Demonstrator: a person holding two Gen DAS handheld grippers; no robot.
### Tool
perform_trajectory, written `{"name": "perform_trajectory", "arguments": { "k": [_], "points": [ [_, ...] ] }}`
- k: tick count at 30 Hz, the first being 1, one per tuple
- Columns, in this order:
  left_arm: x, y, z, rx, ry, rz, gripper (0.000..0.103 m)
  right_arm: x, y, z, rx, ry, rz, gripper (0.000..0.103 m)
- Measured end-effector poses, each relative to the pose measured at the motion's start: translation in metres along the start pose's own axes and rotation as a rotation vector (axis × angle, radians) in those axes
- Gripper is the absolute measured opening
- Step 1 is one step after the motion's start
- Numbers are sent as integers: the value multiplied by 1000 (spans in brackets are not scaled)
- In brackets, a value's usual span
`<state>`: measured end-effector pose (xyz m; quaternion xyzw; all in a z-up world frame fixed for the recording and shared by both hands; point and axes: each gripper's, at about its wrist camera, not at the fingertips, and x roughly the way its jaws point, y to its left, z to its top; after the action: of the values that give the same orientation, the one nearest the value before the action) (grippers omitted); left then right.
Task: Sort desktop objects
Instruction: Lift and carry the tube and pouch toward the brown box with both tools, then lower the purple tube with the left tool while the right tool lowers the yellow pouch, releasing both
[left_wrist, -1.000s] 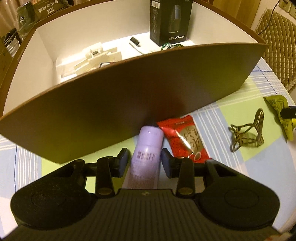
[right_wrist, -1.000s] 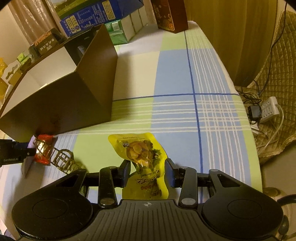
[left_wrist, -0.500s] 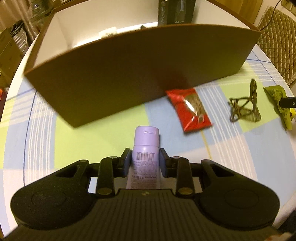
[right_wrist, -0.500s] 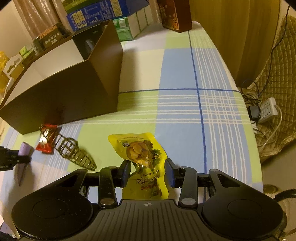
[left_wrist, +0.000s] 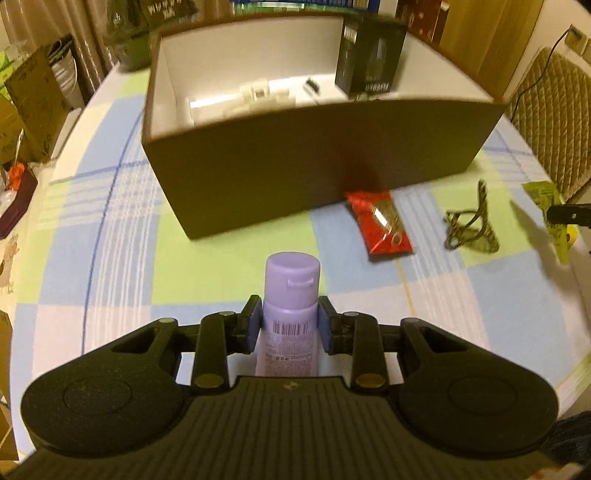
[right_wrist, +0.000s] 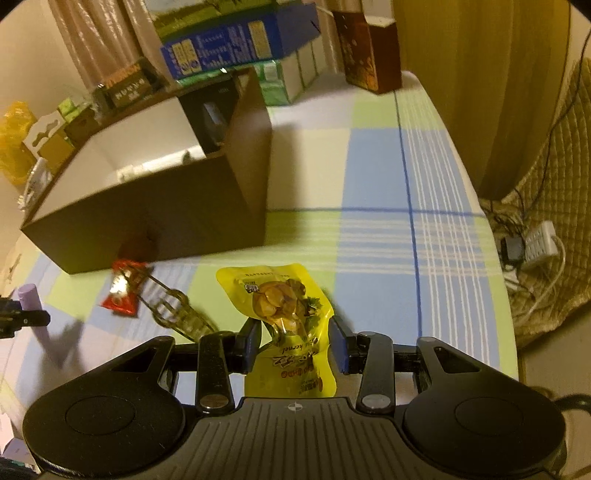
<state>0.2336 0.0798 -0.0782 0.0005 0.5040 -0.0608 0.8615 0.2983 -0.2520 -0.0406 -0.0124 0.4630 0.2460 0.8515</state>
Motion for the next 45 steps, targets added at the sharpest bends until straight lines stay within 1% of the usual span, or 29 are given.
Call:
{"name": "perform_trajectory", "arguments": {
  "k": [5,12,18,24,28,31,35,41,45],
  "points": [
    [-19,-1,9,-12,-67,-21,27,-10,9,9,-24,-34,24,37],
    [-36,-1,20,-20,-123,-44,27,-21,20,23,-59,-77,60,37],
    [-62,-1,33,-19,-192,-61,27,-31,30,42,-86,-120,110,37],
    [-92,6,58,-8,-283,-53,27,-32,45,68,-131,-161,160,37],
    [-99,14,78,4,-324,-39,27,-25,58,89,-168,-186,186,37],
    [-97,19,95,3,-342,-28,27,-13,69,105,-196,-193,204,37],
    [-81,24,118,11,-328,-7,27,9,80,124,-224,-189,192,37],
    [-39,38,145,-1,-237,18,27,50,88,145,-216,-157,158,37],
    [-10,46,154,-3,-179,32,27,72,87,150,-189,-135,132,37]
  ]
}}
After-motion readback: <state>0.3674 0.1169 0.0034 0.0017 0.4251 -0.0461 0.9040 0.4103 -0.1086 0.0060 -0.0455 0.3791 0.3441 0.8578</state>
